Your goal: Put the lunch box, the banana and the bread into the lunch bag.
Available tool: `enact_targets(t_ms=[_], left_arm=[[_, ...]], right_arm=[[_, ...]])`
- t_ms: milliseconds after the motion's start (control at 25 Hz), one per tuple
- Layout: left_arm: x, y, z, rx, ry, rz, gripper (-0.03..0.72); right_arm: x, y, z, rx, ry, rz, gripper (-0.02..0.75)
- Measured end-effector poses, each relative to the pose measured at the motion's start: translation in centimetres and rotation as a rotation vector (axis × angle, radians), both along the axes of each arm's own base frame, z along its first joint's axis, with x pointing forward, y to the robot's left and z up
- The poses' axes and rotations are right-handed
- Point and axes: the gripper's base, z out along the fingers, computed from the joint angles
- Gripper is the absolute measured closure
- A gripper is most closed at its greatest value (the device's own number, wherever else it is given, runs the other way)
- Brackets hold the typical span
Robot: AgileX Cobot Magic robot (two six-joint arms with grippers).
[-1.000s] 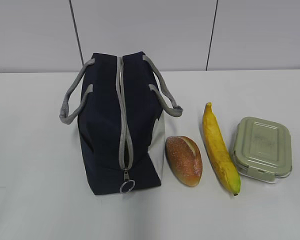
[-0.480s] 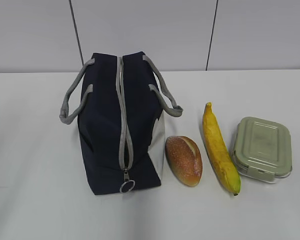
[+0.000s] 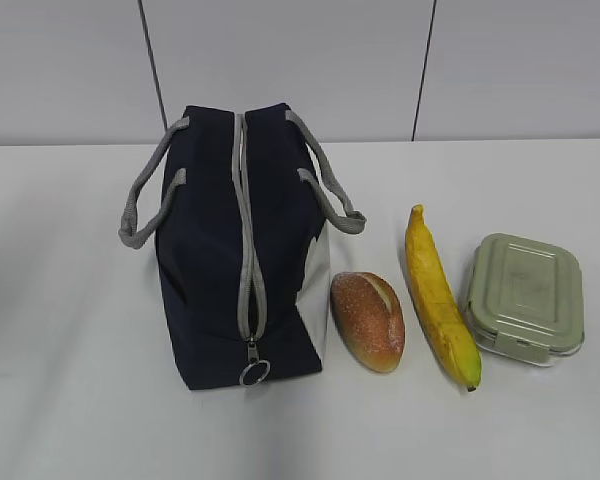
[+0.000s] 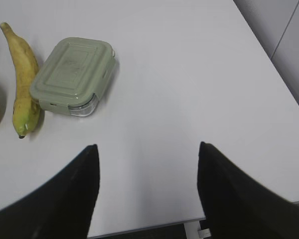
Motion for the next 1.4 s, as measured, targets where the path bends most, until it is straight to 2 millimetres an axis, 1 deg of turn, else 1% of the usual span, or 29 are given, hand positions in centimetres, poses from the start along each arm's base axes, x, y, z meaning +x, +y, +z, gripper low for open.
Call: enact_targets(t_ms=[120,320,440,640,720,960,1120,1240,1400], left_arm=[[2.7,-0.3,-0.2,-0.025,0.063,-0.008,0.446],[6.5,-1.2,0.2,-0.07,0.087,-0.028,0.44],[8.4,-2.9,0.4,-0.069,0.087,-0.089,0.424],[11.1,-6.7,0.1,-0.063,0.098,-0.202,0.371],[12.0,-7.7,0.2,-0.065,0.091,-0.222,0.356],[14.2,-10.6,-0.1,-0.085,0.088,-0.243,0.347],[15.0,-12.4,-0.7,-0.091,0.106,-0.262,0.344],[15.5,-13.3,-1.7,-0.09,0.133,-0.267,0.344],[16.1,-13.6,-2.9,-0.085,0.171,-0.247,0.344]], right_arm=[[0.0,0.0,0.0,0.0,0.0,0.0,0.262],[0.0,0.0,0.0,0.0,0.0,0.0,0.262],[0.0,0.0,0.0,0.0,0.0,0.0,0.262],[0.0,0.0,0.0,0.0,0.0,0.0,0.262],[0.0,0.0,0.0,0.0,0.0,0.0,0.262],[0.0,0.0,0.0,0.0,0.0,0.0,0.262],[0.0,0.0,0.0,0.0,0.0,0.0,0.262],[0.0,0.0,0.0,0.0,0.0,0.0,0.262],[0.0,0.0,0.0,0.0,0.0,0.0,0.262]])
